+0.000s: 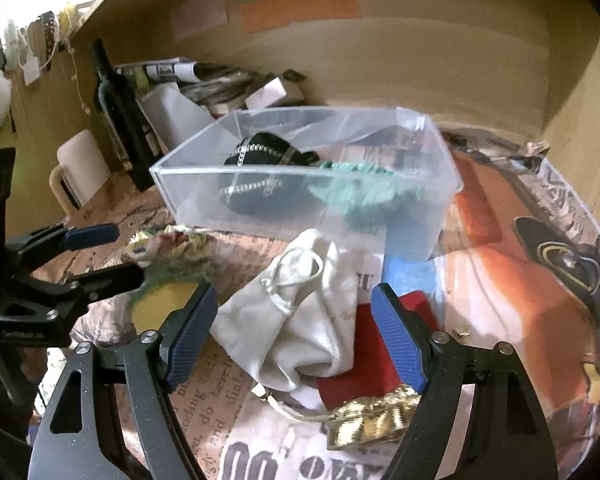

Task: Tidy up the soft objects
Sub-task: 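Grasp the white cloth with the right tool while the left tool grasps the floral fabric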

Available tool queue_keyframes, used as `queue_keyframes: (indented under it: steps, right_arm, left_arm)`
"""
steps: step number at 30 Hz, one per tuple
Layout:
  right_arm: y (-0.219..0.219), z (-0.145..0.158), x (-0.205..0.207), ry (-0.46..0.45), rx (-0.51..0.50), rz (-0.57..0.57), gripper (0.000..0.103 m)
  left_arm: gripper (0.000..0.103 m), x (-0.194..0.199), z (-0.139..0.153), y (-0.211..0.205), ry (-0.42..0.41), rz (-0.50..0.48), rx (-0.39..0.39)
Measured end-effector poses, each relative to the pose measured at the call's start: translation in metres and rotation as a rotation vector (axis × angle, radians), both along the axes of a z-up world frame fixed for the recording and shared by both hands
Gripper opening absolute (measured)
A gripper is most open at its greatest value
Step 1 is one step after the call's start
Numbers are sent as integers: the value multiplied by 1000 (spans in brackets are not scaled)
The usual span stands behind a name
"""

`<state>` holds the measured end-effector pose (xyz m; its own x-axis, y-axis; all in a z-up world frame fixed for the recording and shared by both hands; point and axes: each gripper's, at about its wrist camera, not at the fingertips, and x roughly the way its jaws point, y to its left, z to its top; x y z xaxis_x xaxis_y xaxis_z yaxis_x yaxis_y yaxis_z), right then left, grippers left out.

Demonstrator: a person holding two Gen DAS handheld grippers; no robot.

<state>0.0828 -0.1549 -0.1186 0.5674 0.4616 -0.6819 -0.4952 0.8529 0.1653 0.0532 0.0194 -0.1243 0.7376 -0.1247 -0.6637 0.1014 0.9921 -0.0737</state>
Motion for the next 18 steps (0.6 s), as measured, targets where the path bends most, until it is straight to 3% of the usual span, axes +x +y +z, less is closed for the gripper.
queue_keyframes:
  steps: [6,11,18]
  right_arm:
    - [0,-12,6,41,5,4,72]
    - [3,-20,9,73,0,30,50]
    - [3,-16,6,50,0,37,32]
  left_arm:
    - [78,17,-2,1,1,6,-15]
    - [56,30,-4,1,16,-2,-41]
    - [25,39,-6,0,20,-1,-45]
